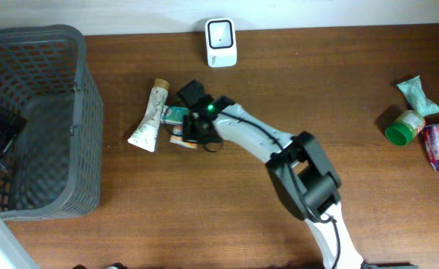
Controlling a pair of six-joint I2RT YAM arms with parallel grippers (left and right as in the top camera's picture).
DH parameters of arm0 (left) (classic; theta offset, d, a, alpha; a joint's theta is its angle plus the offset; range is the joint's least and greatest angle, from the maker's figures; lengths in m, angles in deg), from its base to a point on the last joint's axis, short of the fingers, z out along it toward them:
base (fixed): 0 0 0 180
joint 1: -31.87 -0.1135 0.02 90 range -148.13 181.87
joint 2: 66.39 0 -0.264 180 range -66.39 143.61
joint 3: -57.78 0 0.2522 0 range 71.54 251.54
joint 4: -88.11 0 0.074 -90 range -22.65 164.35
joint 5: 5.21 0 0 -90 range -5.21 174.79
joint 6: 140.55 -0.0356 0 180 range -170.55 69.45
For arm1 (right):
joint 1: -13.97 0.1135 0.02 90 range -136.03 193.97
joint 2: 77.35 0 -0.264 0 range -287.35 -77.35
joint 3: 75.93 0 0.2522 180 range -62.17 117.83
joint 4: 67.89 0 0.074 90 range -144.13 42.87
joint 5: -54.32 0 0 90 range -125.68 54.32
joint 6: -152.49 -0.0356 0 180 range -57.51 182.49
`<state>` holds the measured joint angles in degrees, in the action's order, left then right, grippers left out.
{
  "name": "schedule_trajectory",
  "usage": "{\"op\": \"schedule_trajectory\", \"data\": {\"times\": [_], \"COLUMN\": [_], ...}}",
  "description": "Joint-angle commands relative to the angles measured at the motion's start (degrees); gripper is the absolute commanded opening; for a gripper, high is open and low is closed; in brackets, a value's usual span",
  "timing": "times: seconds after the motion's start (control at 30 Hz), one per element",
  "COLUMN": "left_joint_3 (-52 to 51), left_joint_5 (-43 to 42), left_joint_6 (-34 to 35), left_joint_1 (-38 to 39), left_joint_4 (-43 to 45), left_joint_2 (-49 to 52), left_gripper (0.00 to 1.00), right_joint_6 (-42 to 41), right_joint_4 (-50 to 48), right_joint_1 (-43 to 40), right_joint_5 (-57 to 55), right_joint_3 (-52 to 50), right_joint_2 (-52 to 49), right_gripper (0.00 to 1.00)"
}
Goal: Scan the item barcode
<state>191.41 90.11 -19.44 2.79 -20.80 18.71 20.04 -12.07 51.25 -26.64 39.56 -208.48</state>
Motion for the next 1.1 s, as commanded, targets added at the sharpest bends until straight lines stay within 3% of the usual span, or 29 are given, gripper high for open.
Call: {"op": "schedule_trajectory", "data": {"times": [0.0, 0.17, 0.2, 0.23, 0.27, 0.3, 0.33, 0.43, 0.53, 0.57, 0.6, 0.7, 0.8, 0.9, 1.0, 1.07], "left_joint_3": [0.1, 0.1, 0.1, 0.1, 0.1, 0.1, 0.1, 0.1, 0.1, 0.1, 0.1, 0.1, 0.1, 0.1, 0.1, 0.1], "left_joint_5": [0.0, 0.0, 0.0, 0.0, 0.0, 0.0, 0.0, 0.0, 0.0, 0.0, 0.0, 0.0, 0.0, 0.0, 0.0, 0.0], "left_joint_6": [0.2, 0.2, 0.2, 0.2, 0.2, 0.2, 0.2, 0.2, 0.2, 0.1, 0.1, 0.1, 0.2, 0.1, 0.2, 0.2], "left_joint_1": [-0.3, -0.3, -0.3, -0.3, -0.3, -0.3, -0.3, -0.3, -0.3, -0.3, -0.3, -0.3, -0.3, -0.3, -0.3, -0.3], "left_joint_4": [-0.1, -0.1, -0.1, -0.1, -0.1, -0.1, -0.1, -0.1, -0.1, -0.1, -0.1, -0.1, -0.1, -0.1, -0.1, -0.1], "left_joint_2": [0.0, 0.0, 0.0, 0.0, 0.0, 0.0, 0.0, 0.0, 0.0, 0.0, 0.0, 0.0, 0.0, 0.0, 0.0, 0.0], "left_gripper": [0.99, 0.99, 0.99, 0.99, 0.99, 0.99, 0.99, 0.99, 0.99, 0.99, 0.99, 0.99, 0.99, 0.99, 0.99, 0.99], "right_joint_6": [2.9, 15.0, 26.5, 32.9, 42.2, 39.4, 34.4, 28.2, 26.5, 26.5, 26.5, 26.5, 26.5, 23.4, 25.3, 26.0], "right_joint_4": [8.0, 19.0, 20.2, 22.3, 28.1, 29.1, 29.2, 33.7, 31.5, 31.4, 31.4, 31.4, 30.7, 19.5, 7.9, 8.2], "right_joint_1": [-7.0, -16.6, -17.8, -18.2, -18.6, -18.6, -18.6, -18.6, -18.1, -17.6, -17.1, -17.1, -17.1, -17.1, -17.4, -17.9], "right_joint_5": [0.3, 5.3, 11.3, 11.9, 6.7, -2.0, -5.0, -4.4, 8.3, 8.3, 8.3, 6.8, 6.8, 6.7, 6.9, 9.4], "right_joint_3": [-0.8, -0.5, -0.4, -0.4, -0.4, -0.4, -0.4, 4.2, 4.1, 1.9, -0.7, -8.4, -9.7, -9.7, -9.1, -5.0], "right_joint_2": [7.0, 8.0, 8.0, 8.0, 8.0, 8.0, 8.0, 8.0, 7.9, 7.9, 7.9, 7.9, 7.9, 7.9, 7.9, 7.9], "right_gripper": [0.04, 0.04, 0.04, 0.04, 0.07, 0.66, 0.99, 0.99, 0.99, 0.94, 0.78, 0.68, 0.68, 0.68, 0.68, 0.72]}}
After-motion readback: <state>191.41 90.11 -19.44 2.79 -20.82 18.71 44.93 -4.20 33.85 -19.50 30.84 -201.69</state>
